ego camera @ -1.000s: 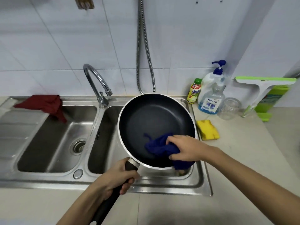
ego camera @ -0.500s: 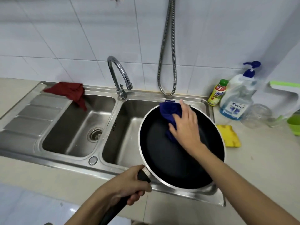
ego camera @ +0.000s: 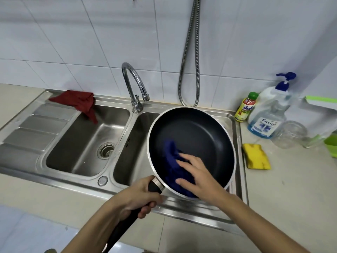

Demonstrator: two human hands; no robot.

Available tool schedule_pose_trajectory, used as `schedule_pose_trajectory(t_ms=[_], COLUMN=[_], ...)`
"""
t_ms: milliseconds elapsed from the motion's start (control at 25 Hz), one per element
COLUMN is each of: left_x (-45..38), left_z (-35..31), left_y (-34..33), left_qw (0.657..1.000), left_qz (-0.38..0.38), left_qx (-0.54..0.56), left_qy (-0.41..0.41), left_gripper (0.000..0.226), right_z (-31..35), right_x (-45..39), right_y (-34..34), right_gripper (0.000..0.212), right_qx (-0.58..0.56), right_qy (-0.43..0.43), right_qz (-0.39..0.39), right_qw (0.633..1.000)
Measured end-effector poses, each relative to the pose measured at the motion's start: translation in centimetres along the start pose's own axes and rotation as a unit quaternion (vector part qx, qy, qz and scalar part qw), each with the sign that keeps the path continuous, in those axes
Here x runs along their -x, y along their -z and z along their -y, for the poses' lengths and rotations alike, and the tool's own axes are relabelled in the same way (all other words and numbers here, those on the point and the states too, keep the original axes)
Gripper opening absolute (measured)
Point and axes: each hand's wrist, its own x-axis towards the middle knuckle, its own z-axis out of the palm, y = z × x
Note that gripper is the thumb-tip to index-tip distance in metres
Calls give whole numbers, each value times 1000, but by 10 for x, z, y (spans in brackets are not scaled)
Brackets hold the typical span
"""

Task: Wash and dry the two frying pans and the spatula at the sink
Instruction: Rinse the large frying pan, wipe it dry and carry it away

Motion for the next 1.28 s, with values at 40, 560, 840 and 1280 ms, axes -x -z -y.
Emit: schedule_pose_trajectory(t_ms=[40,560,840,1280], left_x=[0,-1,-8,2], left_z=[-1,-16,-16,-8], left_y=[-4,10,-4,-17], left_qw=[1000,999,998,1000], left_qz=[10,-38,-15,-11], left_qx=[-7,-2,-60,4], left_qy=[1,-18,2,-3], left_gripper=[36,38,36,38], right_z=[7,-93,-22,-48], right_x=[-16,-31,-4,-88], right_y=[-4,60,1,45], right_gripper=[65,73,51,55], right_qx=[36,242,38,173], right_qy=[47,-107,106,-133], right_qz=[-3,-67,25,-138], right_qw=[998,962,993,966])
